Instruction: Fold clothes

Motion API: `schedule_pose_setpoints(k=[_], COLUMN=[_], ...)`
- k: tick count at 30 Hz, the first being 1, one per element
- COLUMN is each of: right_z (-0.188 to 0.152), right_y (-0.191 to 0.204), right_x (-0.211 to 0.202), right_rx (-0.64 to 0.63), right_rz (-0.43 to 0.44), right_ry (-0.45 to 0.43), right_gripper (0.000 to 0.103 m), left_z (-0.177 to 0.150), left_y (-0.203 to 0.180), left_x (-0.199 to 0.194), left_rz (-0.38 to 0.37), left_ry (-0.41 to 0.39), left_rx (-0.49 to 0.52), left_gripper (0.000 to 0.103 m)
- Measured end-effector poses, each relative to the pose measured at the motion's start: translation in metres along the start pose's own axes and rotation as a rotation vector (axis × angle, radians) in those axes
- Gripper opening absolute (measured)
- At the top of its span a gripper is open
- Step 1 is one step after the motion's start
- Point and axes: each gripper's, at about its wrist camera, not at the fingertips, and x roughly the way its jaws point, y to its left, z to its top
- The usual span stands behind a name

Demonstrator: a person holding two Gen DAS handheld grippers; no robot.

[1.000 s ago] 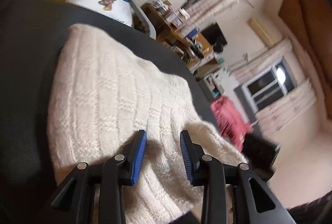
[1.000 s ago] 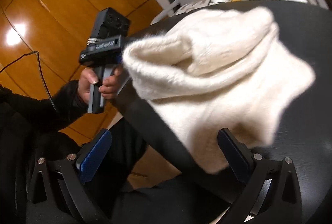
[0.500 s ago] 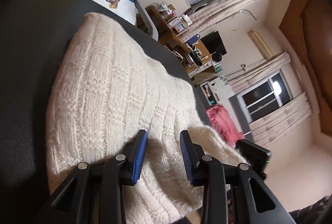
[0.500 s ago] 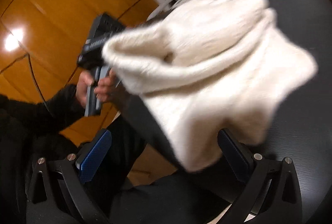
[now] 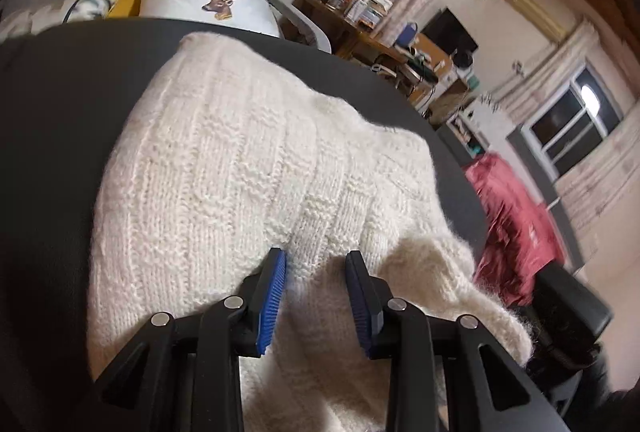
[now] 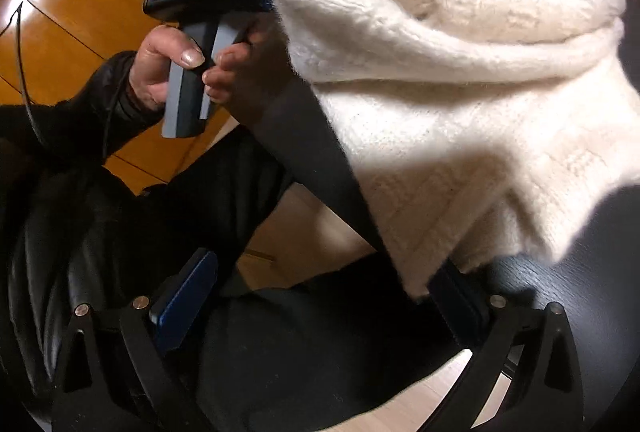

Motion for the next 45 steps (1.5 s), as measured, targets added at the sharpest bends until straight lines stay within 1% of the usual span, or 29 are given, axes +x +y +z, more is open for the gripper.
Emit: schedule_pose_setpoints(k=[2, 3, 5, 6, 9, 11, 13, 14, 15, 16, 17, 19, 20, 21, 23, 24, 25, 27, 29, 31, 33, 35, 38, 40, 41, 42, 43, 45], right_z=[0.001, 0.002, 0.005, 0.009, 0.031, 0.050, 0.070, 0.080, 0.086, 0.091, 0.097, 0.106, 0.111, 0.114, 0.110, 0.104, 0.099, 0.084, 0.067, 0.048, 0.033, 0.027, 0.017, 0.015, 0.016, 0.028, 0.025, 0.028], right_y=[0.006, 0.011, 0.024, 0.031, 0.048, 0.045, 0.041, 0.035, 0.034, 0.033, 0.033, 0.035, 0.036, 0.033, 0.030, 0.029, 0.029, 0.022, 0.004, -0.012, -0.021, -0.027, -0.036, -0.034, -0.033, -0.032, -0.031, -0.023], right_x=[-0.011, -0.017, -0.039, -0.050, -0.079, -0.077, -0.076, -0.066, -0.054, -0.042, -0.030, -0.019, -0.014, -0.012, -0.015, -0.023, -0.030, -0.042, -0.033, -0.015, -0.007, -0.016, -0.019, -0.029, -0.036, -0.039, -0.050, -0.065], right_rx=[-0.008, -0.016, -0.058, -0.073, -0.132, -0.152, -0.173, -0.173, -0.187, -0.202, -0.230, -0.264, -0.281, -0.266, -0.271, -0.278, -0.285, -0.282, -0.231, -0.182, -0.165, -0.132, -0.094, -0.093, -0.097, -0.098, -0.093, -0.026], right_rz=[-0.049, -0.074, -0.114, -0.122, -0.107, -0.093, -0.079, -0.061, -0.021, 0.019, 0.082, 0.146, 0.179, 0.241, 0.342, 0.391, 0.439, 0.440, 0.319, 0.190, 0.157, 0.160, 0.159, 0.120, 0.099, 0.104, 0.115, 0.097], right_ry=[0.003, 0.002, -0.041, -0.079, -0.215, -0.213, -0.210, -0.167, -0.119, -0.071, -0.020, 0.010, 0.025, 0.038, 0.079, 0.081, 0.083, 0.103, 0.180, 0.263, 0.261, 0.201, 0.145, 0.102, 0.072, 0.025, -0.032, -0.168], right_gripper=[0.103, 0.103, 0.103, 0.103, 0.103, 0.103, 0.103, 0.103, 0.103, 0.103, 0.103, 0.103, 0.103, 0.103, 0.103, 0.103, 0.103, 0.103, 0.103, 0.103, 0.103, 0.103, 0.103, 0.103, 0.103, 0.103, 0.103, 0.103], left_z=[0.007, 0.013, 0.024, 0.030, 0.055, 0.070, 0.074, 0.076, 0.078, 0.078, 0.078, 0.077, 0.077, 0.076, 0.076, 0.074, 0.070, 0.061, 0.053, 0.050, 0.047, 0.044, 0.039, 0.035, 0.032, 0.028, 0.025, 0.024], left_y=[0.001, 0.006, 0.010, 0.009, 0.003, -0.004, -0.004, -0.004, -0.004, -0.004, -0.005, -0.009, -0.010, -0.011, -0.010, -0.008, -0.007, -0.003, -0.004, -0.006, -0.006, -0.011, -0.018, -0.024, -0.029, -0.034, -0.038, -0.036], left_x=[-0.012, -0.024, -0.048, -0.054, -0.060, -0.050, -0.039, -0.034, -0.028, -0.024, -0.019, -0.012, -0.010, -0.008, 0.001, 0.006, 0.013, 0.027, 0.031, 0.032, 0.029, 0.025, 0.019, 0.016, 0.021, 0.018, 0.016, 0.010], left_rz=[-0.059, -0.112, -0.155, -0.161, -0.170, -0.119, -0.092, -0.079, -0.066, -0.063, -0.062, -0.087, -0.088, -0.087, -0.073, -0.065, -0.038, 0.005, 0.029, 0.052, 0.060, 0.042, 0.014, 0.000, 0.033, 0.036, 0.037, -0.005], left_ry=[-0.008, -0.041, -0.137, -0.160, -0.183, -0.161, -0.122, -0.103, -0.084, -0.071, -0.058, -0.045, -0.037, -0.029, -0.004, 0.017, 0.044, 0.085, 0.044, 0.028, 0.012, 0.015, 0.021, 0.026, 0.042, 0.028, 0.015, 0.003], left_rx=[-0.019, -0.040, -0.017, 0.002, 0.081, 0.154, 0.196, 0.217, 0.237, 0.253, 0.268, 0.288, 0.295, 0.302, 0.317, 0.319, 0.324, 0.325, 0.328, 0.337, 0.312, 0.317, 0.325, 0.334, 0.369, 0.389, 0.407, 0.369], left_gripper=[0.032, 0.032, 0.033, 0.033, 0.033, 0.033, 0.033, 0.033, 0.033, 0.033, 0.033, 0.033, 0.033, 0.033, 0.033, 0.033, 0.033, 0.033, 0.033, 0.033, 0.033, 0.034, 0.035, 0.035, 0.035, 0.035, 0.035, 0.035])
